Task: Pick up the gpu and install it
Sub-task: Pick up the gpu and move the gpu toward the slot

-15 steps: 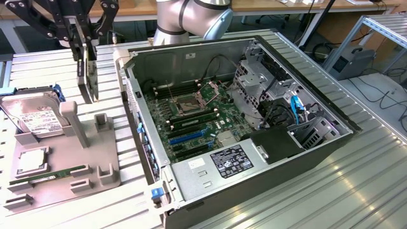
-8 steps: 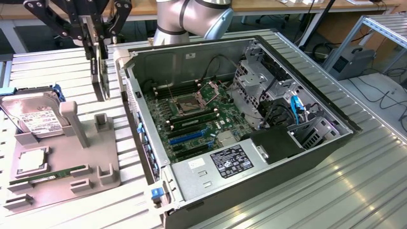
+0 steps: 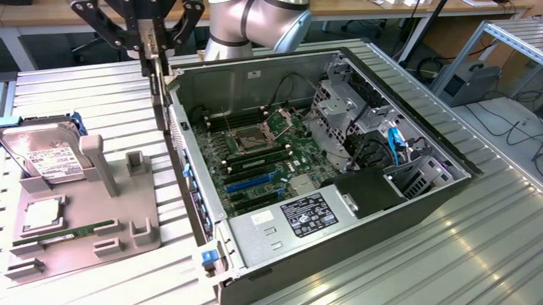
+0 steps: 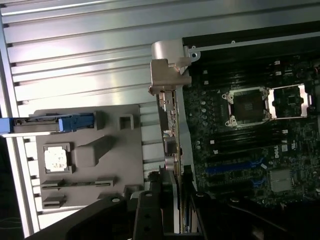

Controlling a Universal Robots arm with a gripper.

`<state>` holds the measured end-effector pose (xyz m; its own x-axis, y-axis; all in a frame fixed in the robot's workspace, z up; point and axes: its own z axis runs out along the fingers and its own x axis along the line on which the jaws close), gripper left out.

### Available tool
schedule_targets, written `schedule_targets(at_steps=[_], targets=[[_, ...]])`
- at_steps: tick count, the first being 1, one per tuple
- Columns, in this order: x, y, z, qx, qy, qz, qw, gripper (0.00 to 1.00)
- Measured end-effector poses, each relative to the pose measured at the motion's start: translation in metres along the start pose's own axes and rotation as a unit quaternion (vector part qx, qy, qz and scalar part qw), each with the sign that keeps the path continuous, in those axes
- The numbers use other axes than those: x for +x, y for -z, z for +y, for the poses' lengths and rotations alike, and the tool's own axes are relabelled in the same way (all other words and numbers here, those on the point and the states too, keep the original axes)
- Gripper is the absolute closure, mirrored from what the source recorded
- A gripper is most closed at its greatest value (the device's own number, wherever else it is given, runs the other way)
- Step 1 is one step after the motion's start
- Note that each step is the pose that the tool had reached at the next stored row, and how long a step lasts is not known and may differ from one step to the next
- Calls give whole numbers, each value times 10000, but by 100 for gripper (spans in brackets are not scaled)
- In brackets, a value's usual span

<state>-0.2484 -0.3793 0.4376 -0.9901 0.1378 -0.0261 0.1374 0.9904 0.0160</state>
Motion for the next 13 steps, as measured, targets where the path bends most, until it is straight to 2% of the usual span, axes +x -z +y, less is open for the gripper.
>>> schedule_targets(at_steps=[8, 10, 13], targets=[[-293, -14, 41, 1, 1, 3, 10000, 73], [-407, -19, 57, 1, 0, 5, 10000, 73], [-521, -25, 72, 2, 1, 7, 10000, 73]])
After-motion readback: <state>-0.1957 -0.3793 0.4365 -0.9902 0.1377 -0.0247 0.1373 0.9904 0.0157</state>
